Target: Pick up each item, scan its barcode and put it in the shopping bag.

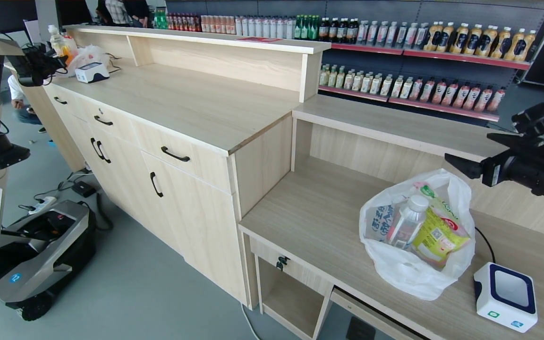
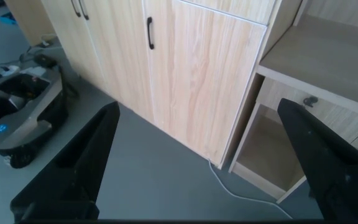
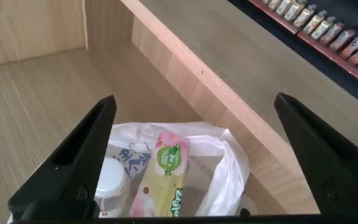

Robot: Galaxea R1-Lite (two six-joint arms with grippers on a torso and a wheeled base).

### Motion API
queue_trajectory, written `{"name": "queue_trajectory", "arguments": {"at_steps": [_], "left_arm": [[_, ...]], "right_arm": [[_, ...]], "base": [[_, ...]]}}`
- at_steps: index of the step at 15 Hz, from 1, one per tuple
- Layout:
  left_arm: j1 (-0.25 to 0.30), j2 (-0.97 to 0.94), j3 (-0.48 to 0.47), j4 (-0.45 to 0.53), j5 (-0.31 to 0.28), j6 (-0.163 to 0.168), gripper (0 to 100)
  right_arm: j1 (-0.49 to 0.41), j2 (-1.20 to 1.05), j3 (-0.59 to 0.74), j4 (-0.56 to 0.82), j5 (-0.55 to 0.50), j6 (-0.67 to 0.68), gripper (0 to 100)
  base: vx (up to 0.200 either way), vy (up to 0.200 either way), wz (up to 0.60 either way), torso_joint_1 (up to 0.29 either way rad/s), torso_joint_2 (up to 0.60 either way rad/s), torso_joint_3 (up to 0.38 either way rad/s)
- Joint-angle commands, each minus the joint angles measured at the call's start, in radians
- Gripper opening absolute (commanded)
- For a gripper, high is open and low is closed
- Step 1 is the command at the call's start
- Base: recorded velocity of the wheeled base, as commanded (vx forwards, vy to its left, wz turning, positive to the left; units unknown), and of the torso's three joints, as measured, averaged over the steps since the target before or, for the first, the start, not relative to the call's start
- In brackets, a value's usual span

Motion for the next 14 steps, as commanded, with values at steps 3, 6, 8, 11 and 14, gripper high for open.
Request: {"name": "queue_trajectory", "arguments": {"at_steps": [3,6,8,11,14], "left_arm": [[0.000,0.000,0.000,0.000,0.000,0.000,100],[0.000,0.000,0.000,0.000,0.000,0.000,100],[0.000,0.000,0.000,0.000,0.000,0.000,100],[0.000,0.000,0.000,0.000,0.000,0.000,100],[0.000,0.000,0.000,0.000,0.000,0.000,100]], "right_arm": [[-0.005,-0.220,-0.021,0.025,-0.015,-0.084,100],[-0.021,-0.302,-0.221,0.338,-0.299,-0.063,100],[-0.021,-0.360,-0.354,0.651,-0.446,0.060,100],[-0.045,-0.477,-0.362,0.895,-0.529,0.163,100],[-0.077,-0.619,-0.247,0.970,-0.532,0.190,100]], "base": [[0.000,0.000,-0.60,-0.002,0.00,0.002],[0.000,0.000,-0.60,0.006,0.00,0.002],[0.000,0.000,-0.60,0.000,0.00,0.005],[0.000,0.000,-0.60,0.002,0.00,0.001],[0.000,0.000,-0.60,0.001,0.00,0.007]]}}
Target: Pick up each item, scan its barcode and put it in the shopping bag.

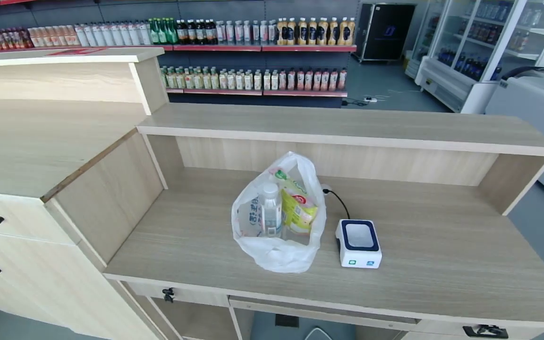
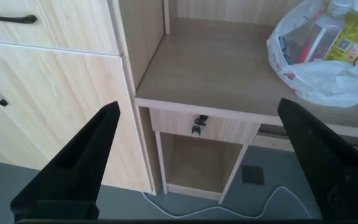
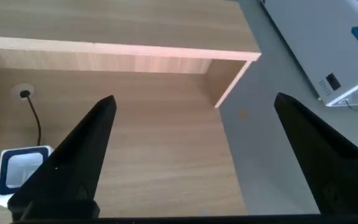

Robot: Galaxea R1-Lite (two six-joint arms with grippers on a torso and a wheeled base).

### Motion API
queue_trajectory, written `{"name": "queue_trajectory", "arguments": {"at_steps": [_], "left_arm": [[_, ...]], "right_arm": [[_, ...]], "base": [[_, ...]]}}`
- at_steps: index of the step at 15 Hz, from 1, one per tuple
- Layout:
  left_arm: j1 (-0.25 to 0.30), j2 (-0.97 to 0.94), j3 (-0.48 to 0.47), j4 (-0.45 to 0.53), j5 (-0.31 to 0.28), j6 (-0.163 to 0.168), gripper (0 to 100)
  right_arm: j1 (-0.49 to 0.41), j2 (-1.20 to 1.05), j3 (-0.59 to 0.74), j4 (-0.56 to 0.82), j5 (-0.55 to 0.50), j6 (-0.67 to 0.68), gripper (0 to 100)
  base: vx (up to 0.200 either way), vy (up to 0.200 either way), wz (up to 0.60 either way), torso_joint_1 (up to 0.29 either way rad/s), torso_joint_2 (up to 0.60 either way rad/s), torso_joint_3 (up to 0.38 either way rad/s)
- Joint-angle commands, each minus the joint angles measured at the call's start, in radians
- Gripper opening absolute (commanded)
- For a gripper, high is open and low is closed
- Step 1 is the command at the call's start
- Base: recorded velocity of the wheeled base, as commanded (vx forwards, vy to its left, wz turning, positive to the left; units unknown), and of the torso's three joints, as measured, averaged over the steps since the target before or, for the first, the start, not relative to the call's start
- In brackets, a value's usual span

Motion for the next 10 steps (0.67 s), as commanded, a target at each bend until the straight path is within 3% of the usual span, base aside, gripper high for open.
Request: {"name": "queue_trajectory", "arguments": {"at_steps": [1,4,6,9,10], "left_arm": [[0.000,0.000,0.000,0.000,0.000,0.000,100],[0.000,0.000,0.000,0.000,0.000,0.000,100],[0.000,0.000,0.000,0.000,0.000,0.000,100],[0.000,0.000,0.000,0.000,0.000,0.000,100],[0.000,0.000,0.000,0.000,0.000,0.000,100]], "right_arm": [[-0.022,-0.158,0.106,0.031,-0.007,0.019,100],[-0.022,-0.316,0.301,0.000,-0.011,0.027,100],[-0.015,-0.429,0.556,-0.110,0.009,0.038,100],[0.010,-0.724,1.059,-0.339,0.155,0.039,100],[0.018,-0.820,1.136,-0.356,0.160,0.039,100]], "base": [[0.000,0.000,-0.60,0.007,0.00,0.002],[0.000,0.000,-0.60,-0.002,0.01,0.004],[0.000,0.000,0.00,0.000,0.00,0.000],[0.000,0.000,0.00,0.000,0.00,0.000],[0.000,0.000,0.00,0.000,0.00,0.000]]}}
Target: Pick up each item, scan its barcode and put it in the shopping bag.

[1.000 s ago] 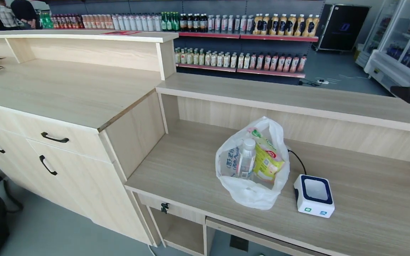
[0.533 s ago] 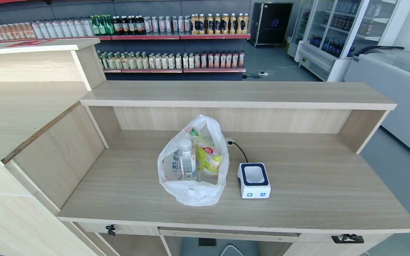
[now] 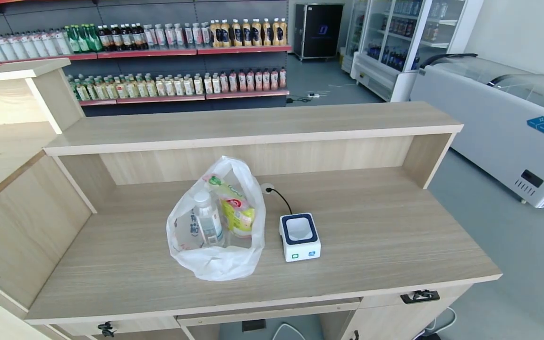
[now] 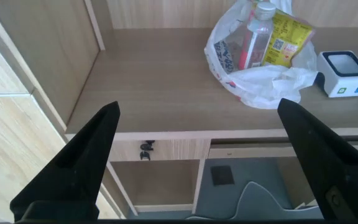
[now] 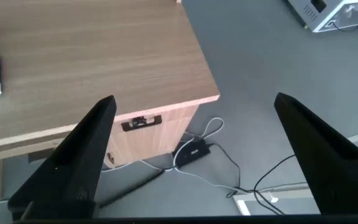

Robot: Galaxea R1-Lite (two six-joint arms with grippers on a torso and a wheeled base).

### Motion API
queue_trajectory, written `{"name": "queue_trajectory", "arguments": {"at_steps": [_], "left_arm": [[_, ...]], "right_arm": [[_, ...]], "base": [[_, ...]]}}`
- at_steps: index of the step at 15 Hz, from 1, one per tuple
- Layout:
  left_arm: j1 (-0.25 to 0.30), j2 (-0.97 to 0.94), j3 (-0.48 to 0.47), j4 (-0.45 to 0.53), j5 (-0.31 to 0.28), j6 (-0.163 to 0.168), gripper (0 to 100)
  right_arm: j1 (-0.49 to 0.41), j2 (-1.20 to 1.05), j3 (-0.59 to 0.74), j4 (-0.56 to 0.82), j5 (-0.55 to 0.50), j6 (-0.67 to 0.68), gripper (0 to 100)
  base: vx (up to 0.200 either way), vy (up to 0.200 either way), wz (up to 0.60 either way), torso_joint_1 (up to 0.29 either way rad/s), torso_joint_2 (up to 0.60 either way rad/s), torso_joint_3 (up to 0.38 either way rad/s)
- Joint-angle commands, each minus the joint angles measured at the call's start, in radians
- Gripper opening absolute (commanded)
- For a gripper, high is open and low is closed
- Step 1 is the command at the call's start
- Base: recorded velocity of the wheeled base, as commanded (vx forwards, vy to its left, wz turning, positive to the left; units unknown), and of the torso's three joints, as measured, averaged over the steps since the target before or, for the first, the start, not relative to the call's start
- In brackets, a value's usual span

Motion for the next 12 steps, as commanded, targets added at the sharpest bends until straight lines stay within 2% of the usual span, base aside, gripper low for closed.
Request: {"name": "queue_trajectory", "arguments": {"at_steps": [1,2,3,6,12], "left_arm": [[0.001,0.000,0.000,0.000,0.000,0.000,100],[0.001,0.000,0.000,0.000,0.000,0.000,100],[0.001,0.000,0.000,0.000,0.000,0.000,100],[0.001,0.000,0.000,0.000,0.000,0.000,100],[0.001,0.000,0.000,0.000,0.000,0.000,100]], "right_arm": [[0.052,-0.360,0.286,-0.026,0.053,0.019,100],[0.104,-0.455,0.286,0.067,-0.057,0.029,100],[0.125,-0.494,0.286,0.076,-0.122,0.031,100],[0.160,-0.603,0.286,0.083,-0.132,0.103,100],[0.171,-0.606,0.286,0.093,-0.131,0.124,100]], "base": [[0.000,0.000,0.00,0.000,0.00,0.000],[0.000,0.000,0.00,0.000,0.00,0.000],[0.000,0.000,0.00,0.000,0.00,0.000],[0.000,0.000,0.00,0.000,0.00,0.000],[0.000,0.000,0.00,0.000,0.00,0.000]]}}
